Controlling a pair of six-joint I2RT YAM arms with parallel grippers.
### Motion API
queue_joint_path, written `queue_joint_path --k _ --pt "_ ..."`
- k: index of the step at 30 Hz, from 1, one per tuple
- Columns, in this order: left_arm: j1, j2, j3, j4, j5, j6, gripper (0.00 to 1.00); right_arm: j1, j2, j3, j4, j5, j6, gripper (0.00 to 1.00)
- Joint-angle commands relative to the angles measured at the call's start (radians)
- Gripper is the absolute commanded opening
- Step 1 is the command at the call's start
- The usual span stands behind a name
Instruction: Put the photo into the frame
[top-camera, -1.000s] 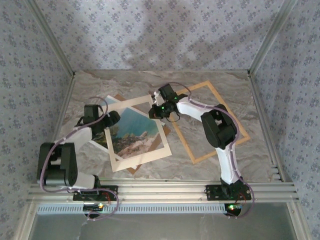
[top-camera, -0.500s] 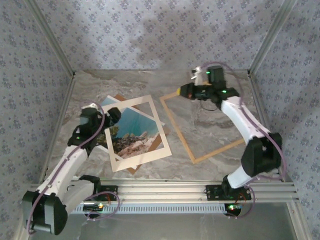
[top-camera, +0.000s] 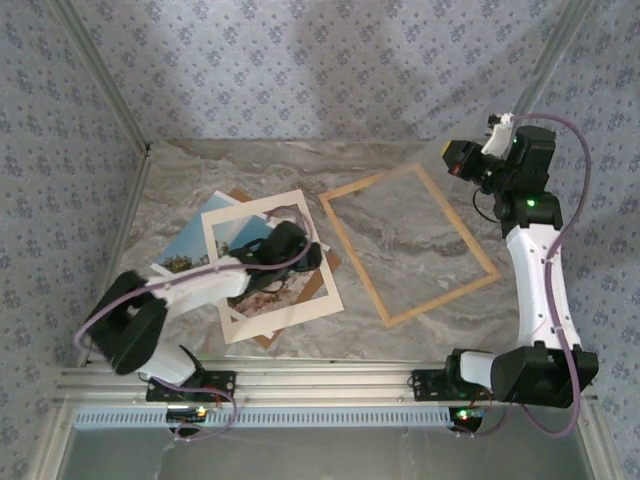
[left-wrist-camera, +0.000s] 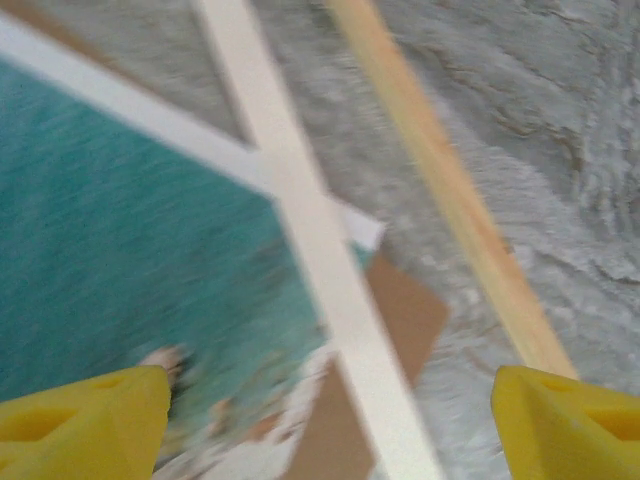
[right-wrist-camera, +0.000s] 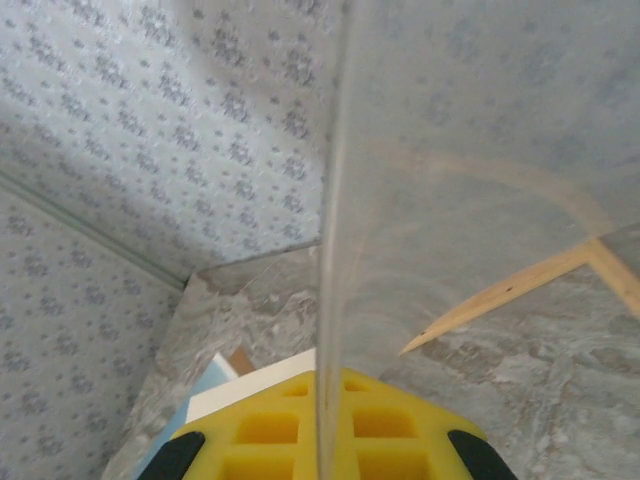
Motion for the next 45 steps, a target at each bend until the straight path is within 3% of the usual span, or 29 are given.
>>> queue_joint_path --k 1,8,17,27,38,45 --pt "-0.064 0.12 0.132 -0.04 -0.063 0.056 0.84 -0.002 -0.011 0.062 -0.053 0.114 -0.061 0.0" --pt "-0.137 0.377 0.41 -0.179 -0.083 0.135 0.82 -0.002 0.008 0.096 -0.091 0.162 -0.1 0.0" --pt "-0.154 0.507 0.523 -0.251 -0.051 0.194 0.74 -0.002 0.016 0.082 -0.096 0.149 -0.111 0.0" --pt "-0.107 0.47 0.413 -0.224 -0.013 0.197 0.56 0.019 0.008 0.052 -0.118 0.136 -0.12 0.0" --pt "-0.014 0.367 0.264 -0.149 0.051 0.221 0.47 0.076 -0.014 -0.009 -0.191 0.082 -0.149 0.0" --pt "0.029 0.331 0.244 -0.121 0.082 0.251 0.45 0.097 -0.047 0.014 -0.318 0.123 -0.219 0.0"
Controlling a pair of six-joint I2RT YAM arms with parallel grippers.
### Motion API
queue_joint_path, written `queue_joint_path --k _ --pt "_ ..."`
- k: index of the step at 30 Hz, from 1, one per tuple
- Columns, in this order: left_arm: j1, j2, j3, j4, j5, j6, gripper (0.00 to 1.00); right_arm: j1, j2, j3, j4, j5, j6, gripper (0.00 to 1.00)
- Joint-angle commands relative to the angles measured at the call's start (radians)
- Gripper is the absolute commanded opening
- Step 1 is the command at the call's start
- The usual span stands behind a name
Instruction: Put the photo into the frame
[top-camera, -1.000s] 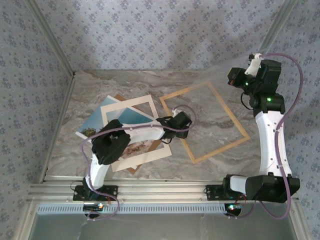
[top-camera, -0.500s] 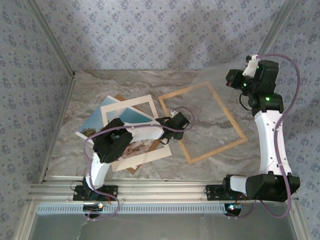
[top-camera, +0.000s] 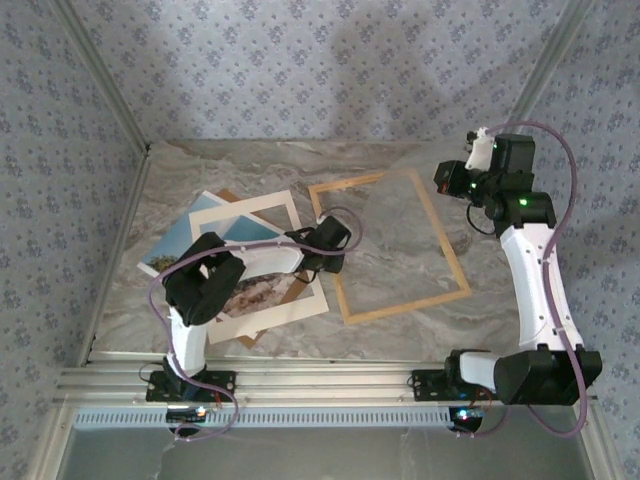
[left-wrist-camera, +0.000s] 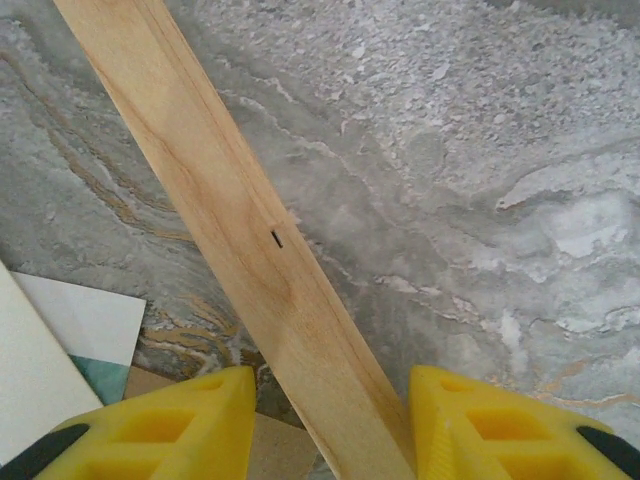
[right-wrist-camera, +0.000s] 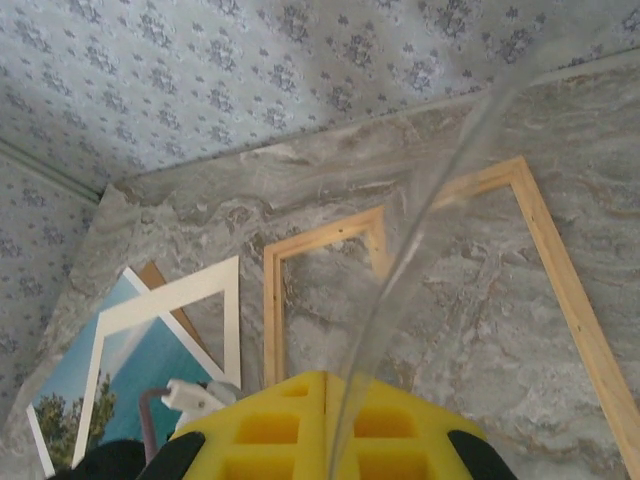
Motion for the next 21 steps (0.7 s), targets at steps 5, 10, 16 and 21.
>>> queue_joint_path --k 5,10,16,21 --pt "0.046 -0.144 -0.054 -0.017 0.005 0.037 0.61 0.053 -0.04 0.115 -0.165 0.048 -0.105 0.0" --pt "0.083 -0.356 -0.19 -0.01 -0.03 -0.002 0.71 0.152 -0.007 0.212 -0.247 0.064 -0.139 0.0" --pt "0.241 -0.707 -0.447 -0.001 -0.079 -0.076 0.76 0.354 0.074 0.3 -0.26 -0.029 -0.137 0.0" --pt "0.432 -0.999 -0.604 -0.031 -0.076 -0.094 0.77 0.456 0.132 0.277 -0.25 -0.184 -0.135 0.0"
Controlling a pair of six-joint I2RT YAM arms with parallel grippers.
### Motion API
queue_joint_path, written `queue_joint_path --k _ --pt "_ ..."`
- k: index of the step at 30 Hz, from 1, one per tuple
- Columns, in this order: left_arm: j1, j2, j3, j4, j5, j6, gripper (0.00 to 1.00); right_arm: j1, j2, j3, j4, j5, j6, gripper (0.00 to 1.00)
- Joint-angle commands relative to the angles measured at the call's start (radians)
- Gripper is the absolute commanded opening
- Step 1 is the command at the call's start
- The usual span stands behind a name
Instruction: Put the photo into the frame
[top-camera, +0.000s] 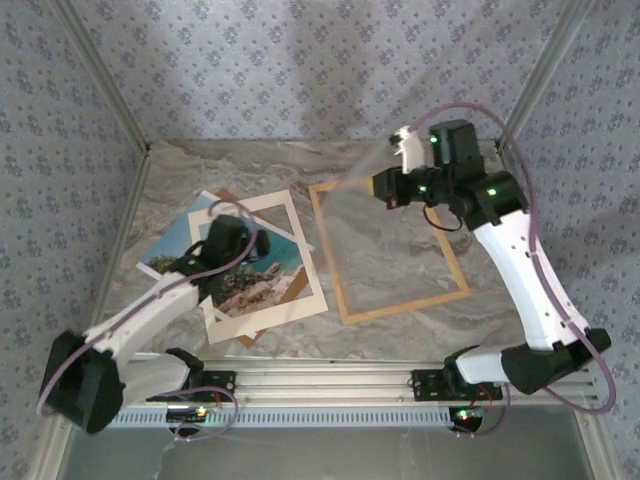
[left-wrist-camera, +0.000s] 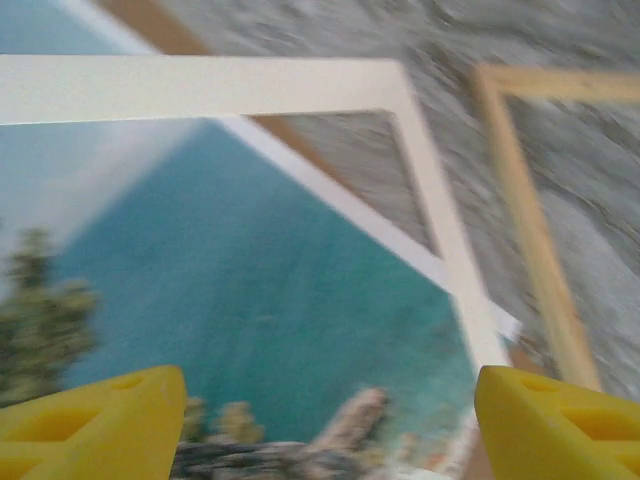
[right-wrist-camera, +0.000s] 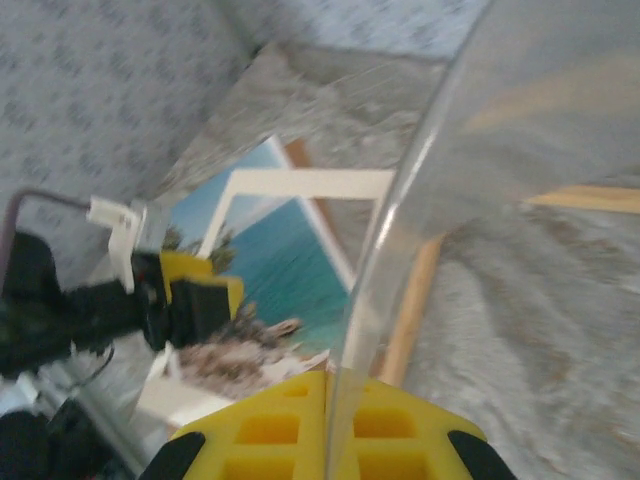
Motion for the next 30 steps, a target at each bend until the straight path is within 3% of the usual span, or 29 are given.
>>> queue_joint_path --k 1,5,11,19,30 --pt "0.085 -0.152 -0.071 -0.041 -0.01 -0.028 0.77 0.02 0.012 -0.039 -0.004 -0.154 -0.012 0.0" --pt "0.151 -0.278 -0.113 -0.078 0.021 -0.016 0.78 -0.052 0.031 -0.209 0.047 -0.174 -0.011 0.0" --pt "0.158 -0.268 -0.109 -0.078 0.109 -0.006 0.82 -0.21 0.168 -0.344 0.099 -0.179 -0.024 0.0" --pt "0.158 -0.238 -0.112 -0.051 0.27 0.019 0.87 -0.258 0.412 -0.233 -0.019 0.017 -0.166 0.0" --pt "0.158 -0.233 -0.14 -0.019 0.364 0.025 0.93 -0.264 0.511 -0.159 -0.048 0.139 -0.196 0.0"
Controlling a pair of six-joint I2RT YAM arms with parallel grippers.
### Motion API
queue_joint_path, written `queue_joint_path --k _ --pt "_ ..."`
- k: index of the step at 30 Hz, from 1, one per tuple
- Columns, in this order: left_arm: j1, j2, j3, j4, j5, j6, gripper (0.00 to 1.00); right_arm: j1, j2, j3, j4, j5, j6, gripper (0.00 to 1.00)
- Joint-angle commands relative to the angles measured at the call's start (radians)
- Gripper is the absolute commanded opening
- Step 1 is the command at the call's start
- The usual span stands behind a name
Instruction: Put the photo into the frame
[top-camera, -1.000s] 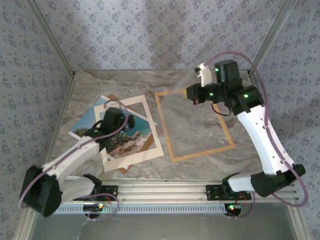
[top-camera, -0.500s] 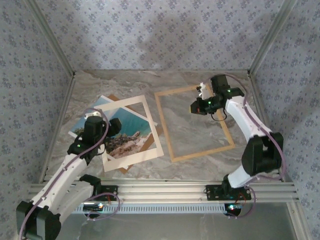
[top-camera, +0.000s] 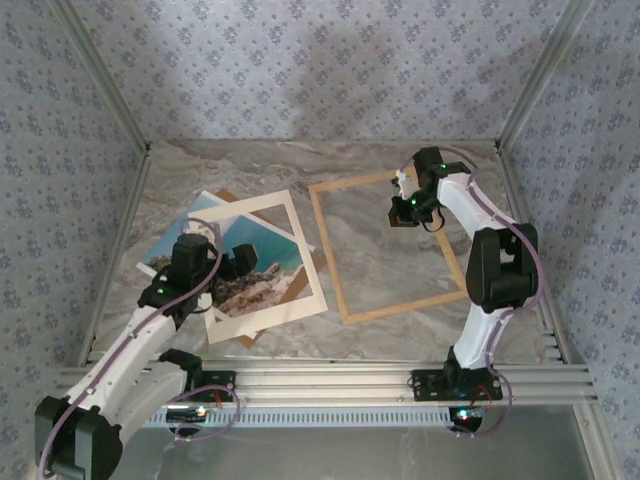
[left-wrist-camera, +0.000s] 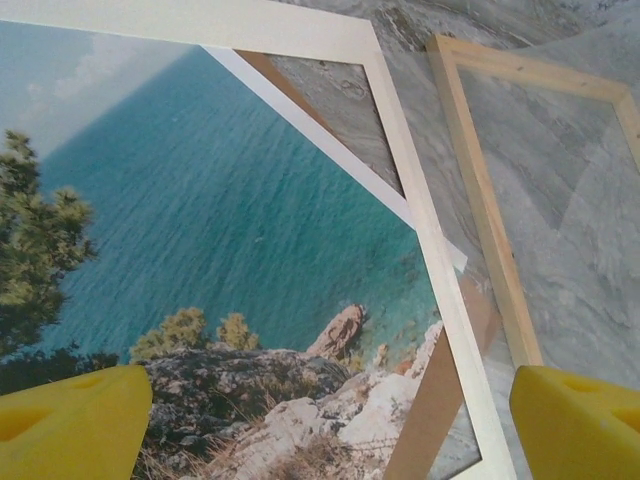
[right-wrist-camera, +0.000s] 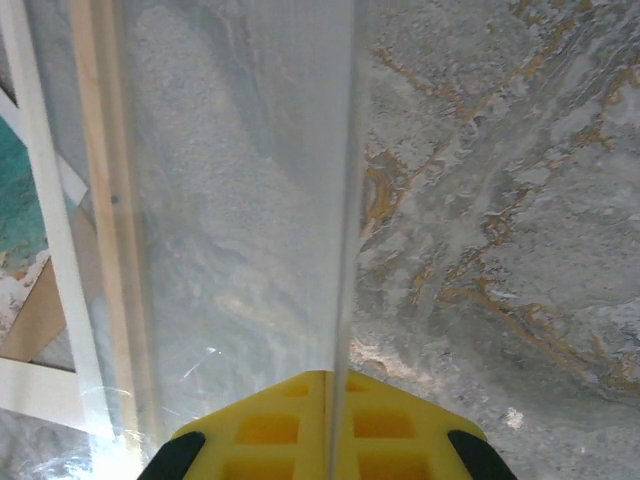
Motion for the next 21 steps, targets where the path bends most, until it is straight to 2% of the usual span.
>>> queue_joint_path --k 1,21 --pt "0.005 0.008 -0.005 0.038 0.05 0.019 0.93 -0.005 0.023 0.026 -0.034 0.044 -0.023 0.0" --pt "-0.017 0.101 0.01 0.103 0.099 0.016 0.94 -0.026 0.055 -0.005 0.046 0.015 0.007 0.0"
